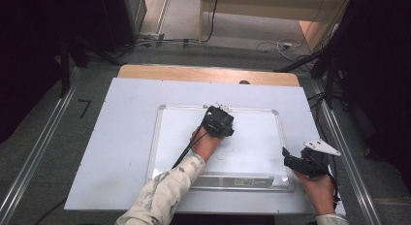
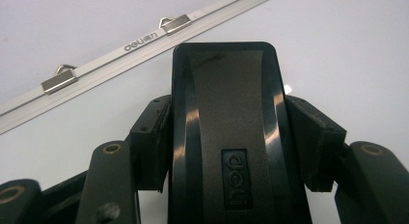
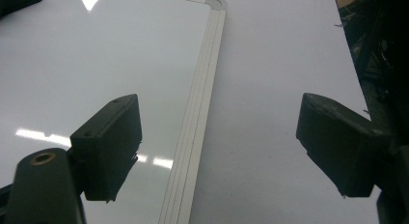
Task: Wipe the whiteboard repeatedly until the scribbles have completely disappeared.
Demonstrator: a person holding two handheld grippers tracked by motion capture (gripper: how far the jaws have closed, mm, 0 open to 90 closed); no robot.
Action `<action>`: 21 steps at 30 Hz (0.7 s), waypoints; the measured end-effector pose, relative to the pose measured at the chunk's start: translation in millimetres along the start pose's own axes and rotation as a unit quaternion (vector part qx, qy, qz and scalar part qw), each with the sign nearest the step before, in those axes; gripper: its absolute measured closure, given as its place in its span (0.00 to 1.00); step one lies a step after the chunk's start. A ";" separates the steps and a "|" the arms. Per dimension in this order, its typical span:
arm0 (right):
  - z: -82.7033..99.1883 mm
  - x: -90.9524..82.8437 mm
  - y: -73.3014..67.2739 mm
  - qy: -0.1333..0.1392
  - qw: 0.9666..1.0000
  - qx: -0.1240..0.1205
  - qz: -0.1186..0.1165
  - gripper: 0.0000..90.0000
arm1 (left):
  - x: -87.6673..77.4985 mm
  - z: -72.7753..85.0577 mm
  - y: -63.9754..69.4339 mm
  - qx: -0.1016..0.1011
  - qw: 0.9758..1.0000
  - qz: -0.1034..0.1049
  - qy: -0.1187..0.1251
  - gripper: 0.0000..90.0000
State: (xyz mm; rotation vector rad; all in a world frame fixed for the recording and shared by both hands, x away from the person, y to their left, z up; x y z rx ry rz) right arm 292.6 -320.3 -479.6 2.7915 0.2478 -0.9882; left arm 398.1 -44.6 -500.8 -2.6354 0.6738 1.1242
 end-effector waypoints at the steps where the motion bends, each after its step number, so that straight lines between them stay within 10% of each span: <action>1: 0.0 0.1 -0.1 0.000 1.000 -0.002 0.000 0.16 | 0.0 0.1 4.2 0.005 1.000 0.003 0.000 0.45; 21: -0.1 0.1 -0.2 0.000 1.000 -0.002 0.001 0.16 | -7.9 9.2 42.4 0.041 0.999 0.029 -0.002 0.45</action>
Point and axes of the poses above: each handheld gripper's, and its own axes: x roughly forward along the jaws, z roughly out of its underside, y roughly to its right, the point moved 2 cm from there along x, roughly forward along the jaws
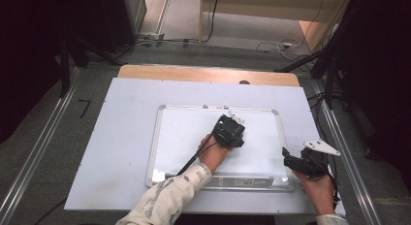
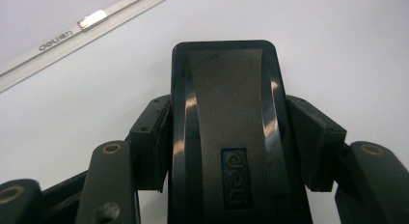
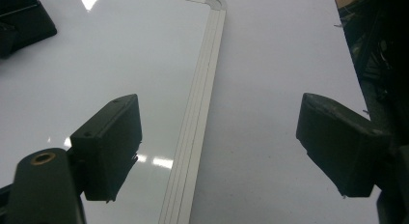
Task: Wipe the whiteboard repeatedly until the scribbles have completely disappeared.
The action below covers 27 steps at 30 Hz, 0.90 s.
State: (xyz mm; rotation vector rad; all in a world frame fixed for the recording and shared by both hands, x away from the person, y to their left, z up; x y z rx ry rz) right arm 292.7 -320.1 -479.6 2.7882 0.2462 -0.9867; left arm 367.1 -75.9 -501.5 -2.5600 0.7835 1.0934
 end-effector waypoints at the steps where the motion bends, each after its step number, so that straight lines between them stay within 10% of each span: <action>1: 0.0 0.1 -0.1 0.000 1.000 -0.001 0.000 0.16 | -0.7 0.4 1.2 0.003 1.000 0.001 -0.002 0.45; 16: 0.1 0.5 -0.2 0.000 1.000 -0.001 0.001 0.16 | -10.8 10.5 16.6 0.030 0.999 0.029 -0.012 0.45; 27: 2.4 -1.1 1.2 -0.001 1.000 0.002 0.003 0.16 | -19.9 20.7 -3.3 0.033 0.999 0.029 -0.017 0.45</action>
Point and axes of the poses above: each handheld gripper's, and its own axes: x roughly forward along the jaws, z roughly out of its underside, y roughly to its right, the point moved 2 cm from there along x, roughly forward along the jaws
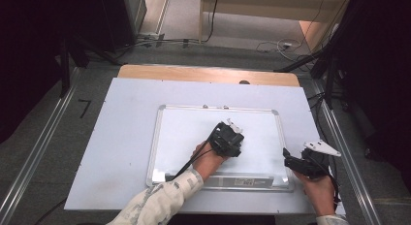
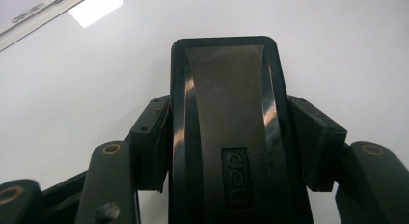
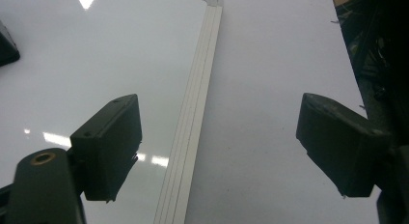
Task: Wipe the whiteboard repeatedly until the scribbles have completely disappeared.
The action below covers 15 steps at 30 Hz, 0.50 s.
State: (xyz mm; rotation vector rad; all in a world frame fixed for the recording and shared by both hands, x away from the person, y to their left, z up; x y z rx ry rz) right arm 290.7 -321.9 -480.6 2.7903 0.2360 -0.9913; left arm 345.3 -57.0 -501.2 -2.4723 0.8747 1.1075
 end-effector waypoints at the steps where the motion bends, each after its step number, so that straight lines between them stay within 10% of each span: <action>1: 0.2 -0.2 0.0 -0.001 1.000 0.001 0.001 0.17 | -0.8 0.9 -2.2 -0.001 1.000 -0.001 -0.001 0.45; 15: 0.4 -0.1 0.6 0.000 1.000 0.000 0.001 0.16 | -7.5 10.6 -42.5 -0.027 0.999 -0.028 0.001 0.45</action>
Point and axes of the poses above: each handheld gripper's, and its own axes: x roughly forward along the jaws, z roughly out of its underside, y roughly to its right, the point moved 2 cm from there along x, roughly forward along the jaws
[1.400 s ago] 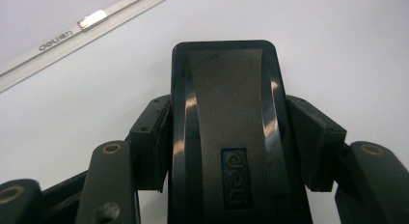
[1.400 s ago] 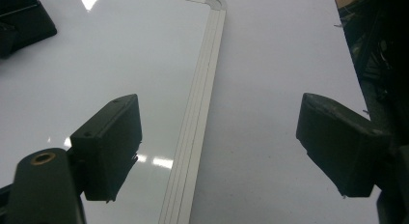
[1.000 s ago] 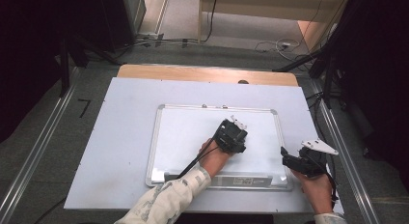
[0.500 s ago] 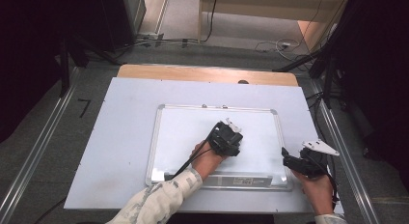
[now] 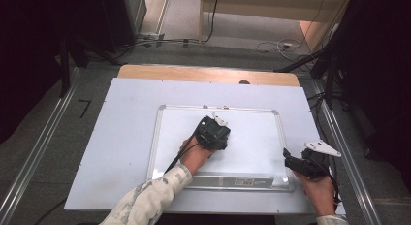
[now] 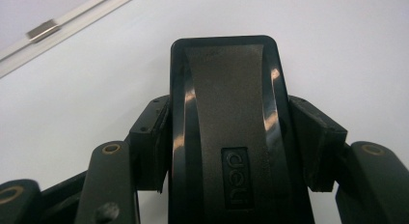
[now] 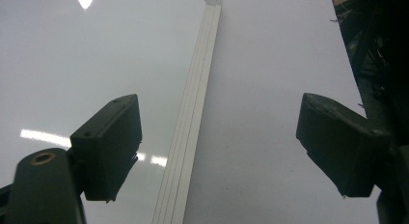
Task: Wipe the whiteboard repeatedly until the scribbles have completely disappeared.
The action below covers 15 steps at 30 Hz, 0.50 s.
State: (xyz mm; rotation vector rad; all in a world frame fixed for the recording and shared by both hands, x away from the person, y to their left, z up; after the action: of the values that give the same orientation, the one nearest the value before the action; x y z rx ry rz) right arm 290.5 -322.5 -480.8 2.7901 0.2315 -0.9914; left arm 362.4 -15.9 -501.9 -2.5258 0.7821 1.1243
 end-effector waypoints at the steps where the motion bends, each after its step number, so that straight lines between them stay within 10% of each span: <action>1: 0.0 0.0 0.0 0.000 1.000 0.000 0.000 0.16 | 0.0 0.0 0.0 0.000 1.000 0.000 0.000 0.45; 15: -0.3 0.1 -0.6 0.000 1.000 0.000 0.000 0.16 | 6.2 -5.9 -40.7 -0.046 0.998 -0.034 0.003 0.45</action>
State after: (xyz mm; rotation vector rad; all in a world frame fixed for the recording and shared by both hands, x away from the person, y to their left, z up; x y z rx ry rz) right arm 290.7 -321.9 -480.7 2.7899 0.2315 -0.9926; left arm 392.7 12.6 -501.6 -2.6107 0.6552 1.1561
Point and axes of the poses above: each handheld gripper's, and its own axes: x roughly forward along the jaws, z roughly out of its underside, y roughly to its right, the point moved 2 cm from there along x, roughly forward along the jaws
